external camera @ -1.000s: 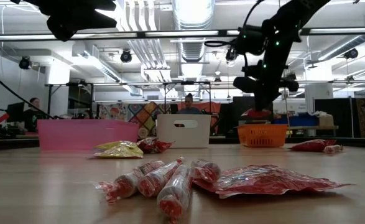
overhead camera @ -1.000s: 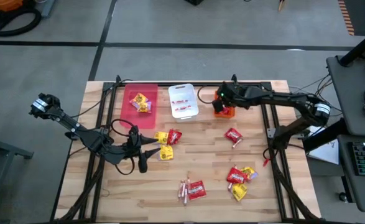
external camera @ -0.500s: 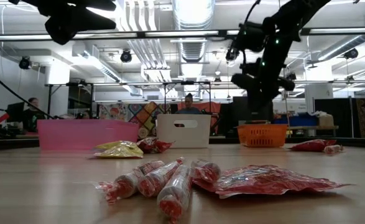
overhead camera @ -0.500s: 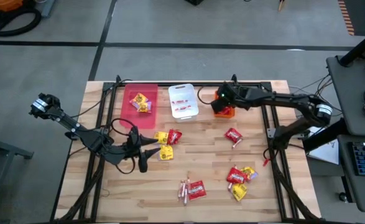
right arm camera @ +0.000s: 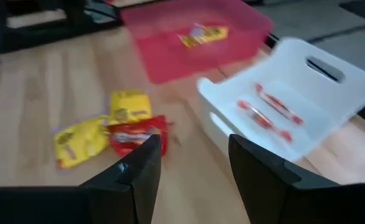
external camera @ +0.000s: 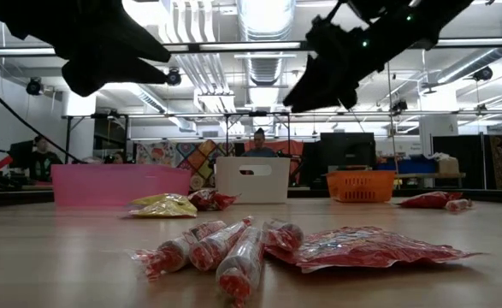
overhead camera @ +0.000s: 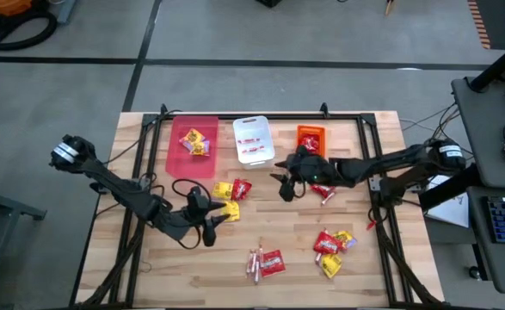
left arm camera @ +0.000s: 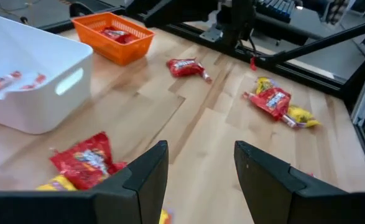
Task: Sort candy
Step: Put the white candy into the white bin
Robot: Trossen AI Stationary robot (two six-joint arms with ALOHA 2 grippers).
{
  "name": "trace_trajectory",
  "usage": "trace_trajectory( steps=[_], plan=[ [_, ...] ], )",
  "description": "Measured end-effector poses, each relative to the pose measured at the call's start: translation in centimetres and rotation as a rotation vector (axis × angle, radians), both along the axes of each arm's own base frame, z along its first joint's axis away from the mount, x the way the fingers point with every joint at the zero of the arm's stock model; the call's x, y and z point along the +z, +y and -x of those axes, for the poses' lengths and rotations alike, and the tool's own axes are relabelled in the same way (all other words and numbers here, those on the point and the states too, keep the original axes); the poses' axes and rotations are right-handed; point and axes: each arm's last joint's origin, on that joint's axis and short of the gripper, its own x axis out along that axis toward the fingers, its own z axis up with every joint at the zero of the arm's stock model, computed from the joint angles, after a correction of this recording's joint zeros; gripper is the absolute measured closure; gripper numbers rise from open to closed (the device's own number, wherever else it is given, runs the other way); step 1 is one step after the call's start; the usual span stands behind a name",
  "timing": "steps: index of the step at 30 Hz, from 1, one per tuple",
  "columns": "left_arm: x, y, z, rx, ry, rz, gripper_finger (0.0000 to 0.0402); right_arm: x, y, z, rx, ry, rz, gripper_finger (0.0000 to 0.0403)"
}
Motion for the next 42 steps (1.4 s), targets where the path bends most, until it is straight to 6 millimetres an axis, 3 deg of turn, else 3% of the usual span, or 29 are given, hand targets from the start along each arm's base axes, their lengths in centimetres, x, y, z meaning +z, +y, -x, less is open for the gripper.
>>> trace_trajectory(
  steps=[10, 24, 42],
  plan=[
    [-0.8, -0.7, -1.2, -0.005, 0.012, -0.001, 0.0233, 0.8, 0.9, 0.0, 0.137, -0.019, 0.031, 0.0236],
    [0.0, -1.1, -1.8, -0.005, -0.007, 0.012, 0.0233, 1.1, 0.8, -0.2, 0.145, -0.049, 0.048, 0.0258],
    [-1.1, -1.1, -1.3, -0.090, 0.125, -0.001, 0.0233, 0.7, 0.9, 0.1, 0.087, -0.030, -0.093, 0.0258]
  ],
)
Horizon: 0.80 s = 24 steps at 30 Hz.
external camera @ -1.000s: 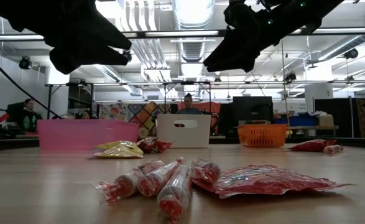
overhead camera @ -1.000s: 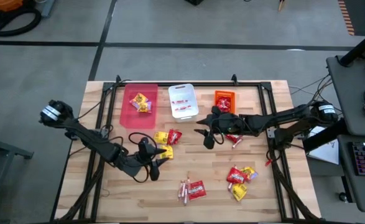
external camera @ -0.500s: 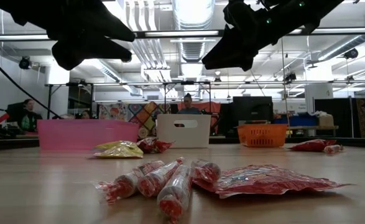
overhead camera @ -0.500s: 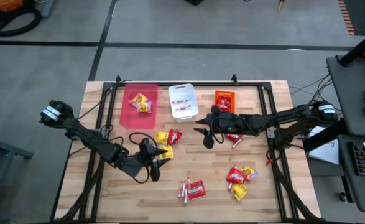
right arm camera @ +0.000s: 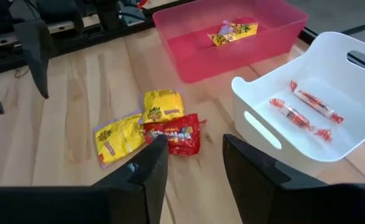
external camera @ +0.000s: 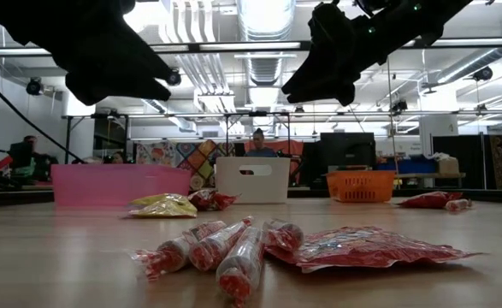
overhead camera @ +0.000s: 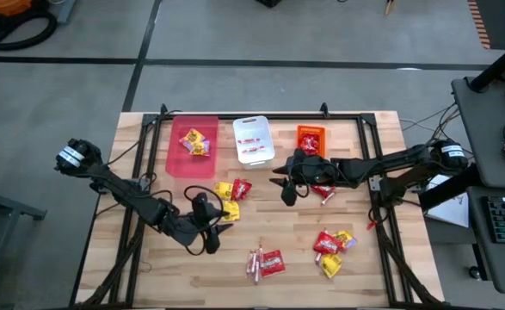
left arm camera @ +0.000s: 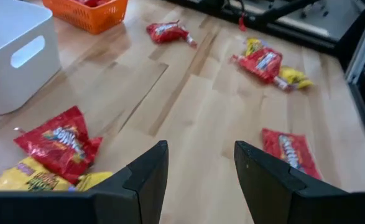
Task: Sort candy
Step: Put the white candy into the white bin
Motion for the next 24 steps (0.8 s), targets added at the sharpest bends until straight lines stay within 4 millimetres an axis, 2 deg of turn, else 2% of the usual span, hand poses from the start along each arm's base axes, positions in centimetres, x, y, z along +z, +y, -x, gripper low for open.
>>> trace_trajectory(
  steps=[16, 24],
  plan=[
    [-0.2, 0.1, 0.1, 0.000, 0.021, -0.016, 0.0233, 0.1, 0.0, -0.1, -0.008, -0.020, -0.018, 0.0255],
    [0.0, 0.1, 0.0, 0.007, 0.001, -0.009, 0.0233, 0.8, 1.5, -0.5, 0.221, -0.093, -0.074, 0.0262]
  ],
)
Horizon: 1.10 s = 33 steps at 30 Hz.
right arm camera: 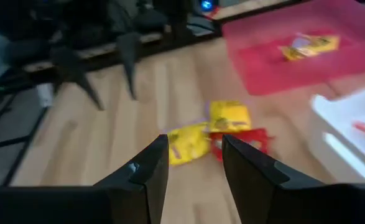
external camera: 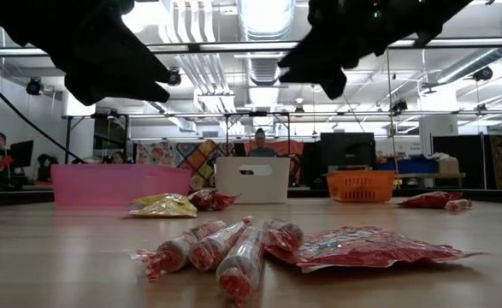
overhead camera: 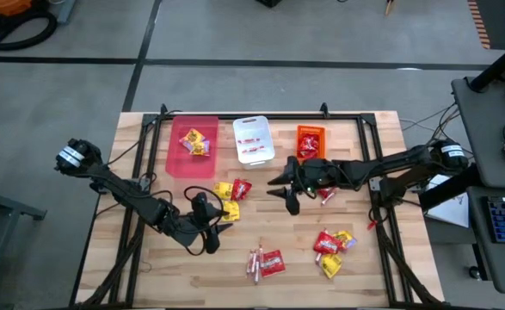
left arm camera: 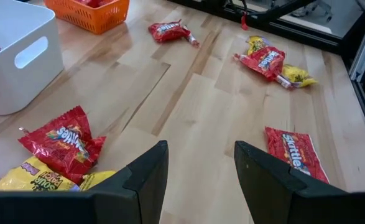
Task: Sort candy
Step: Put the white candy into the white bin
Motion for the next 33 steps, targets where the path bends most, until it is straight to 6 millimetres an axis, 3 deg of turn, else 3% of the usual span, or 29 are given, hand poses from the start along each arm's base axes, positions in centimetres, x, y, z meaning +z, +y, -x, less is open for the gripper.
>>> trace_trajectory(
  steps=[6, 12, 27, 33],
  plan=[
    [0.0, 0.0, 0.0, -0.015, 0.007, -0.031, 0.0233, -0.5, 1.5, 0.1, 0.045, 0.039, -0.019, 0.0266],
    [0.0, 0.1, -0.1, -0.021, 0.008, -0.050, 0.0233, -1.5, 1.7, 0.8, 0.001, 0.175, -0.117, 0.0264],
    [0.2, 0.8, -0.4, 0.017, 0.012, -0.212, 0.0233, -5.0, 1.3, 5.0, -0.370, 0.750, -0.414, 0.0271],
    [0.4, 1.3, -0.8, -0.001, 0.016, -0.279, 0.0233, -5.9, 1.1, 8.0, -0.537, 1.055, -0.394, 0.0271]
  ],
)
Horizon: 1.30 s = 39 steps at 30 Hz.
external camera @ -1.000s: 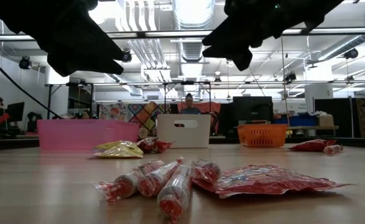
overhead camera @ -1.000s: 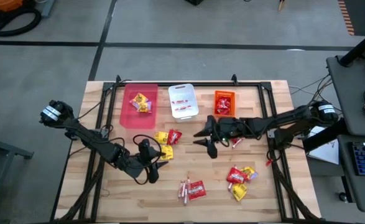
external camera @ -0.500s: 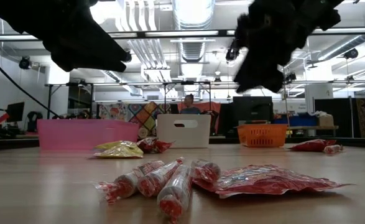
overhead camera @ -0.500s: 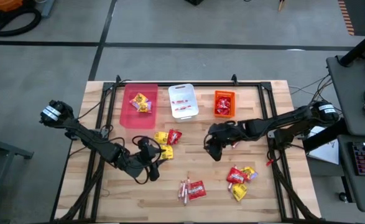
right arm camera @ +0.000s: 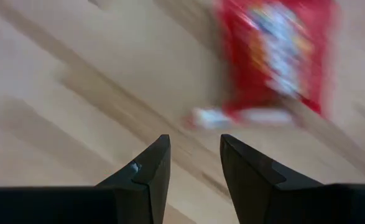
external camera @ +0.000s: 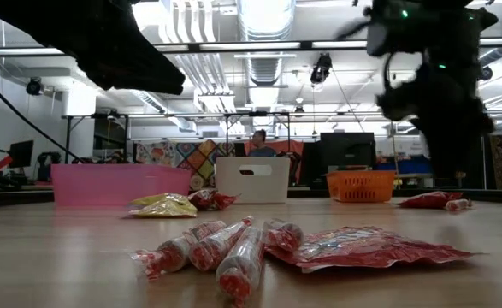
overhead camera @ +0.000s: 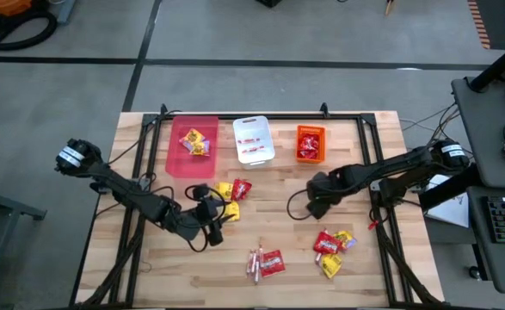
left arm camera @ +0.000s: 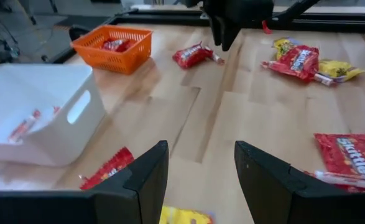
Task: Sort candy
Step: Put the white candy into the white bin
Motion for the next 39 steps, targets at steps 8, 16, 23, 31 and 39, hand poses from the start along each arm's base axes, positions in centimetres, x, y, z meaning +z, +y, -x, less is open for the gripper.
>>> trace_trajectory(
  steps=[8, 16, 23, 31, 39],
  plan=[
    [1.5, 0.6, -1.3, -0.091, 0.025, -0.162, 0.0233, -0.2, 0.1, 1.0, 0.568, 0.097, 0.083, 0.0271],
    [2.7, 0.3, -1.9, -0.155, 0.023, -0.218, 0.0233, -0.4, -0.2, 1.3, 0.730, 0.138, 0.166, 0.0271],
    [2.7, 0.4, -1.9, -0.161, 0.026, -0.225, 0.0233, -1.0, -0.3, 1.3, 0.737, 0.167, 0.187, 0.0271],
    [2.7, 0.3, -2.0, -0.177, 0.021, -0.197, 0.0233, -3.9, -0.3, 0.4, 0.738, 0.331, 0.177, 0.0271],
    [2.4, 0.2, -2.1, -0.176, 0.026, -0.194, 0.0233, -5.8, -0.1, -0.5, 0.768, 0.388, 0.111, 0.0279]
  ],
)
